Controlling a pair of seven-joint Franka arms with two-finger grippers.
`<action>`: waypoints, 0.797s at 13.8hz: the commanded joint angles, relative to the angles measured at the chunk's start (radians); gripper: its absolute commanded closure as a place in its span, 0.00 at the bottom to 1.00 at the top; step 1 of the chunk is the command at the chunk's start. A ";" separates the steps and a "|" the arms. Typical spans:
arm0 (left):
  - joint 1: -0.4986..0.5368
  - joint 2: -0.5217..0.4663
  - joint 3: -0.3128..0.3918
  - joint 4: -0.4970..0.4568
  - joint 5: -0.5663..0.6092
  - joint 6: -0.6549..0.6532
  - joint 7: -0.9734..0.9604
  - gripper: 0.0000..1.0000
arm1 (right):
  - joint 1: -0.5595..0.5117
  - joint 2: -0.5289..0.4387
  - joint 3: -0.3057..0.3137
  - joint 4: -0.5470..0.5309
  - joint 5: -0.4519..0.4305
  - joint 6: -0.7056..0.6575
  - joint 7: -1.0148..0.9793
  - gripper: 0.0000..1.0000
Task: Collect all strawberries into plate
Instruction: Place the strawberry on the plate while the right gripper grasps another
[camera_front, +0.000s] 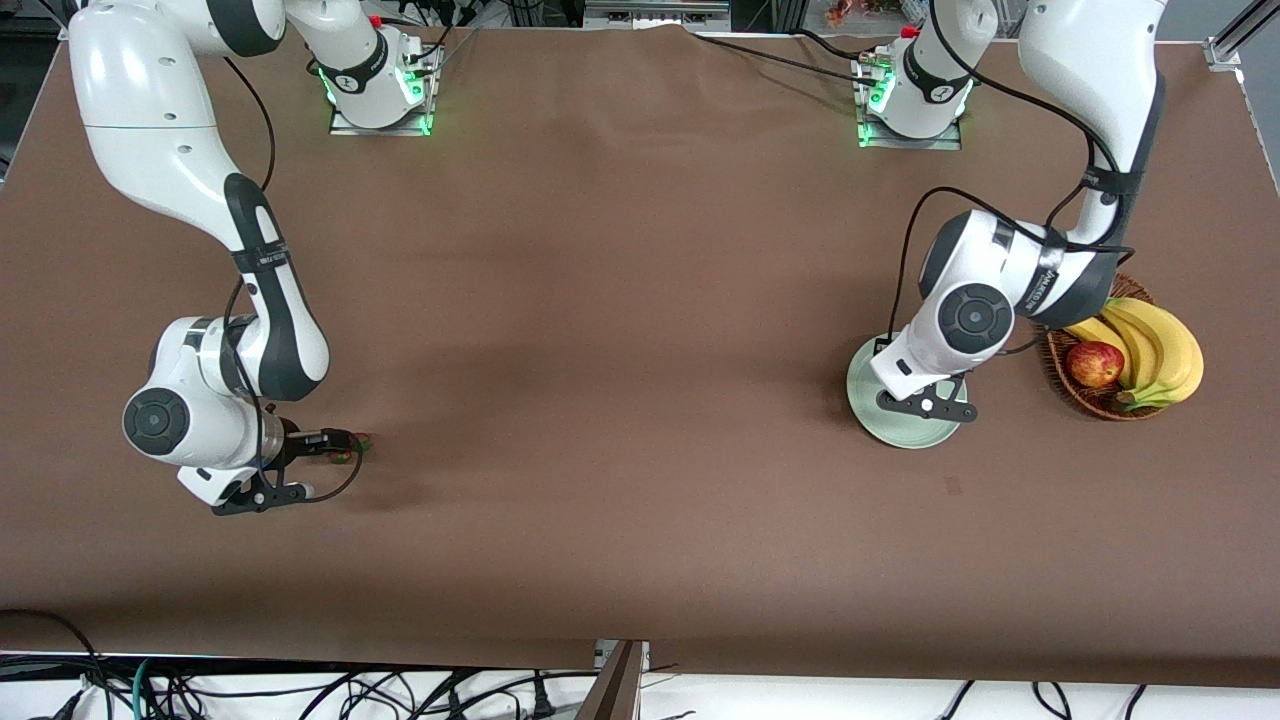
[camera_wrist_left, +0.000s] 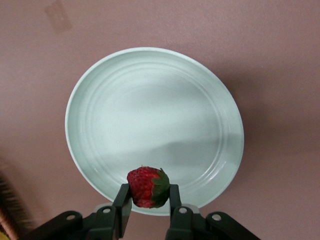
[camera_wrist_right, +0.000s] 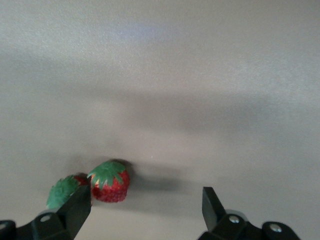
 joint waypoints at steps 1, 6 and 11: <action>-0.023 0.057 -0.013 0.016 0.027 0.016 0.055 0.68 | -0.001 0.005 0.010 -0.015 0.003 0.028 -0.021 0.01; -0.009 0.073 -0.014 0.010 0.029 0.030 0.072 0.61 | 0.002 0.014 0.010 -0.016 0.003 0.045 -0.021 0.06; -0.009 0.079 -0.014 -0.013 0.027 0.067 0.071 0.00 | 0.020 0.017 0.013 -0.017 0.007 0.045 -0.010 0.04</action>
